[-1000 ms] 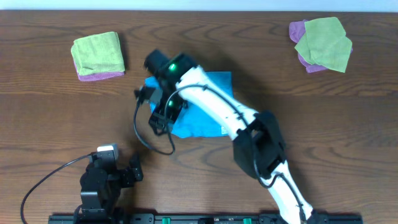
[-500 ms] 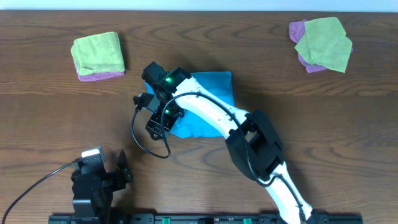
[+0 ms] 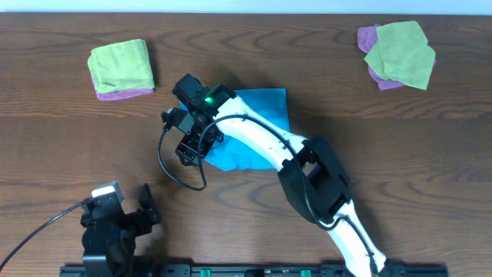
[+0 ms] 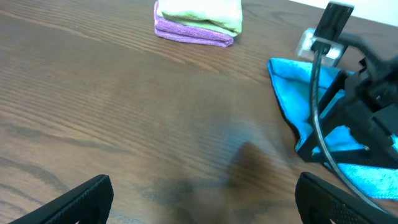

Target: Fold the cloth

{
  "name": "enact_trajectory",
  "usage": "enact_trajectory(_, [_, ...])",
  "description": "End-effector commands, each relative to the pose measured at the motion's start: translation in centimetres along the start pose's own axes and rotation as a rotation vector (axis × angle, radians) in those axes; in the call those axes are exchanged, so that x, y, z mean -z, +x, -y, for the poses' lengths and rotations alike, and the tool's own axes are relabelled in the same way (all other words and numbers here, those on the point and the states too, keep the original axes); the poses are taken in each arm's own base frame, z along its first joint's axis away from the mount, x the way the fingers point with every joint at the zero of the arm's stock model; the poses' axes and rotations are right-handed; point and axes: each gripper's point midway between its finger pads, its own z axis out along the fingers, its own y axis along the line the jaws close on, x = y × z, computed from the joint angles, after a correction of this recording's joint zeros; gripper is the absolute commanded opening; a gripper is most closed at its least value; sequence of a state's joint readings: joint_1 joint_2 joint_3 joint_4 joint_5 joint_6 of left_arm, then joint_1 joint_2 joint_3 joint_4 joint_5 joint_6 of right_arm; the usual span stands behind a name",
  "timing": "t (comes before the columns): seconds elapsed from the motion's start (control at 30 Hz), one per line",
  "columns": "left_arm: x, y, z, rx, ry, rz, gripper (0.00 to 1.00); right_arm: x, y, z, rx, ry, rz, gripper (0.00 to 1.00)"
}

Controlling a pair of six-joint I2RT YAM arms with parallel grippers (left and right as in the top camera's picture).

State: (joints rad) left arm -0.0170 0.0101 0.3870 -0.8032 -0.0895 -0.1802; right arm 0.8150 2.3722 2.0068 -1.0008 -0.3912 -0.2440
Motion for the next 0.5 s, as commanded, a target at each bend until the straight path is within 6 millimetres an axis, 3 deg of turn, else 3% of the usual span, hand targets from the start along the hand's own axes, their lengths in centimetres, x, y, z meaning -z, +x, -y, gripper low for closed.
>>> enact_trajectory(0.0, [0.8,-1.2,0.6,0.016,0.034,0.036,0.95,-2.5,1.3,0.0,-0.039,-0.014,-0.058,0.78])
enact_trajectory(0.1, [0.8,-1.1,1.3,0.017,0.072,0.03,0.95,-3.0,1.5,-0.3,-0.04,-0.017,-0.069,0.73])
enact_trajectory(0.2, [0.9,-1.3,1.7,0.031,0.094,0.036,0.95,-3.2,1.4,-0.6,-0.032,-0.018,-0.068,0.6])
enact_trajectory(0.27, [0.9,-1.5,1.8,0.032,0.101,0.043,0.95,-3.2,1.4,-0.7,-0.034,-0.018,-0.068,0.35])
enact_trajectory(0.33, [0.9,-1.6,1.8,0.032,0.101,0.045,0.95,-3.2,1.4,-0.7,-0.057,-0.018,-0.069,0.01])
enact_trajectory(0.47, [0.9,-1.6,1.8,0.032,0.101,0.045,0.95,-1.8,1.2,-2.3,-0.094,-0.081,-0.066,0.01])
